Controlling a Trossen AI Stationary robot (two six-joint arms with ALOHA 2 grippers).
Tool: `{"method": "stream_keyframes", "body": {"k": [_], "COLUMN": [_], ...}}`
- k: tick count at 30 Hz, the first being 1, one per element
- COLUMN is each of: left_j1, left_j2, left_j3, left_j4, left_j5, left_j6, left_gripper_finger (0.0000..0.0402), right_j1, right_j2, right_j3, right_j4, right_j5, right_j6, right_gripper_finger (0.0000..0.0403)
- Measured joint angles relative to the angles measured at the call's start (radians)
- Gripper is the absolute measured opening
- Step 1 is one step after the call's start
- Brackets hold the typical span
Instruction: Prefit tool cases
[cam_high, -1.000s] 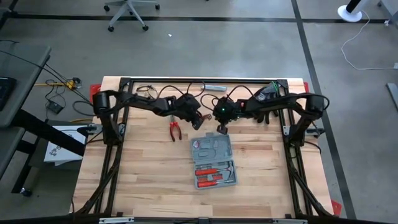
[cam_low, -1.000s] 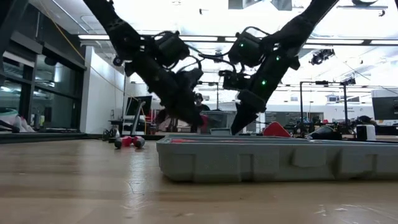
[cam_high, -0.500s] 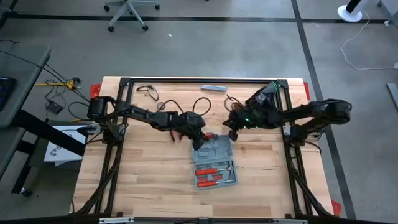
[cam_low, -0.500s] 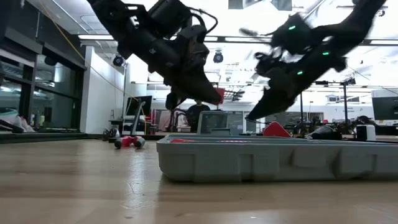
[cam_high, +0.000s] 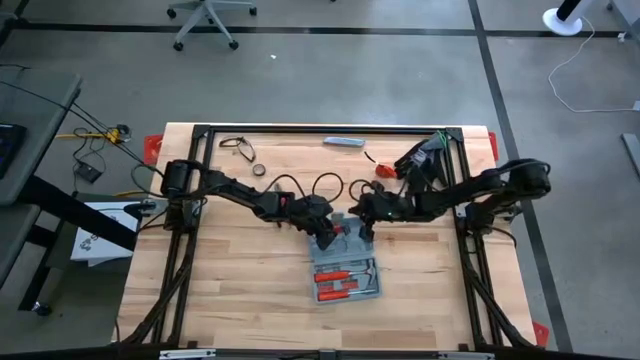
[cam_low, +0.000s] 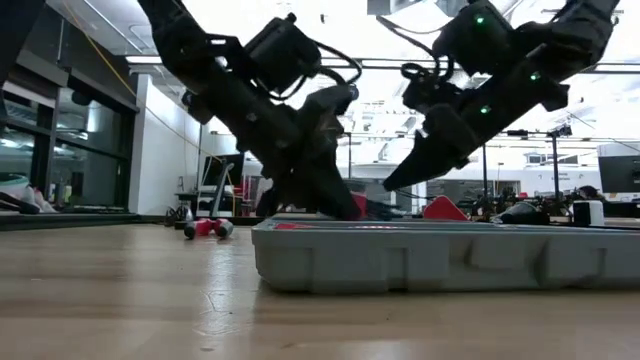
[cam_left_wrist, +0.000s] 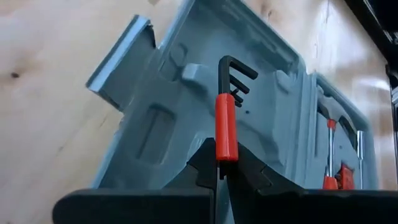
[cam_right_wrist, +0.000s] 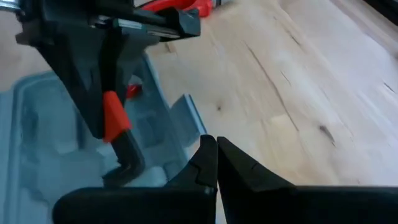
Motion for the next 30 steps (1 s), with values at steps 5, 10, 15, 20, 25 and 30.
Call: {"method": "stream_keyframes", "body": {"k": [5, 10, 15, 20, 25, 30], "left_j1": [0.001, 0.003, 0.005, 0.012, 0.016, 0.016], "left_j2": [0.0, -0.001, -0.001, -0.001, -0.001, -0.001], "left_j3": [0.0, 0.002, 0.002, 0.002, 0.002, 0.002], "left_j4": [-0.012, -0.03, -0.032, -0.032, -0.033, -0.033], "left_j5": [-0.003, -0.01, -0.016, -0.022, -0.023, -0.026], "left_j6": [-0.025, -0.048, -0.05, -0.061, -0.068, -0.066], "left_gripper_finger": [0.0005, 0.0014, 0.0012, 0.0023, 0.0029, 0.0031], "right_j1": [0.0, 0.019, 0.051, 0.071, 0.068, 0.054], "right_j2": [0.05, 0.09, 0.094, 0.094, 0.1, 0.144], "right_j3": [0.034, 0.052, 0.067, 0.092, 0.098, 0.098], "right_j4": [0.0, 0.001, 0.006, 0.007, 0.002, 0.009], "right_j5": [-0.04, -0.081, -0.078, -0.072, -0.071, -0.089], "right_j6": [-0.013, -0.01, -0.02, -0.028, -0.028, -0.019], "right_gripper_finger": [0.0, 0.0, 0.0, 0.0, 0.0, 0.0]}}
